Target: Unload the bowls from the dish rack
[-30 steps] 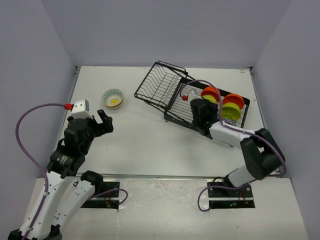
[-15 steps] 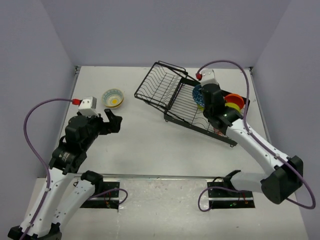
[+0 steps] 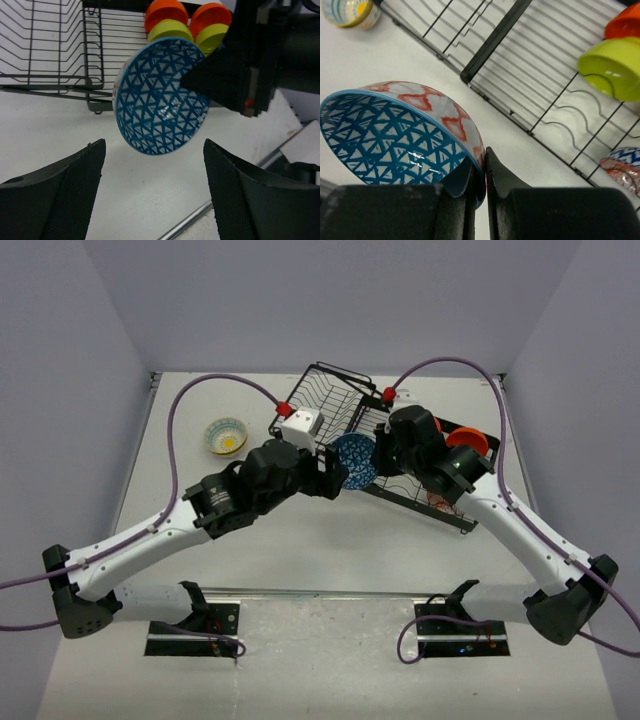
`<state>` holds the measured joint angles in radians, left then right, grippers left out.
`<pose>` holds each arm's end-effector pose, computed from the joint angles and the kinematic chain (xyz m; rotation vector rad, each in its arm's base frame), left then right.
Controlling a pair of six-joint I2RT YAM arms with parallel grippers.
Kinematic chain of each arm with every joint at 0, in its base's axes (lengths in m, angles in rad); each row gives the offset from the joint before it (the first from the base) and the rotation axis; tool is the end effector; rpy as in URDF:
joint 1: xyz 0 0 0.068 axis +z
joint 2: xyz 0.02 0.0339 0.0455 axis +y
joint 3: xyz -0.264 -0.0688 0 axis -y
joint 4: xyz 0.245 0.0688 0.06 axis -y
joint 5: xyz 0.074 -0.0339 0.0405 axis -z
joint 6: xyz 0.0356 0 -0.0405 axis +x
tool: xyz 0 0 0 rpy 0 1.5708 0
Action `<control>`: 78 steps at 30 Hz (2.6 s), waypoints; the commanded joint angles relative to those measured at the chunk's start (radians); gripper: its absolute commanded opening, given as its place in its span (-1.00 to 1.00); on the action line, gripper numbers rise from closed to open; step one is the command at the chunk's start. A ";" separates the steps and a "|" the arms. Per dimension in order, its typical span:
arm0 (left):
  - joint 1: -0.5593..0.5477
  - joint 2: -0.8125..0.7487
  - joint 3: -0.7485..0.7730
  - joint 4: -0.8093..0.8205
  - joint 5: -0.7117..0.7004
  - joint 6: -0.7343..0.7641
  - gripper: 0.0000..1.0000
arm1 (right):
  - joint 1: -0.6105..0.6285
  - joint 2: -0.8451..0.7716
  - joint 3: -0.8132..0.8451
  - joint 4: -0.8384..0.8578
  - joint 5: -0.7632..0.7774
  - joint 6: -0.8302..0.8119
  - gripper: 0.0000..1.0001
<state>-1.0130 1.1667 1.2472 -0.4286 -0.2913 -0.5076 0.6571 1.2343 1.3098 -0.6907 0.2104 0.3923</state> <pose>0.1448 -0.2128 0.3989 0.2957 1.9532 -0.7403 0.2116 0.1538 0.3782 -0.1705 2.1876 0.3681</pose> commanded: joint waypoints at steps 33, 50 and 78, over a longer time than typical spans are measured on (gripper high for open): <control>1.220 -0.210 -0.434 -0.046 0.053 -0.189 -1.00 | 0.058 -0.360 -0.162 0.088 -0.003 0.082 0.98; 1.360 0.189 -0.465 0.134 0.178 -0.325 -1.00 | 0.056 -0.594 -0.219 -0.059 0.090 -0.006 0.98; 1.305 -0.541 -0.362 -0.137 0.636 -0.002 1.00 | 0.056 -0.358 -0.547 0.222 0.591 -0.758 0.98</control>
<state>0.3103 0.6281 0.8375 -0.4595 0.1200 -0.6476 0.7124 0.9112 0.8242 -0.6685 0.7139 -0.0925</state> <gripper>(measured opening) 0.996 0.987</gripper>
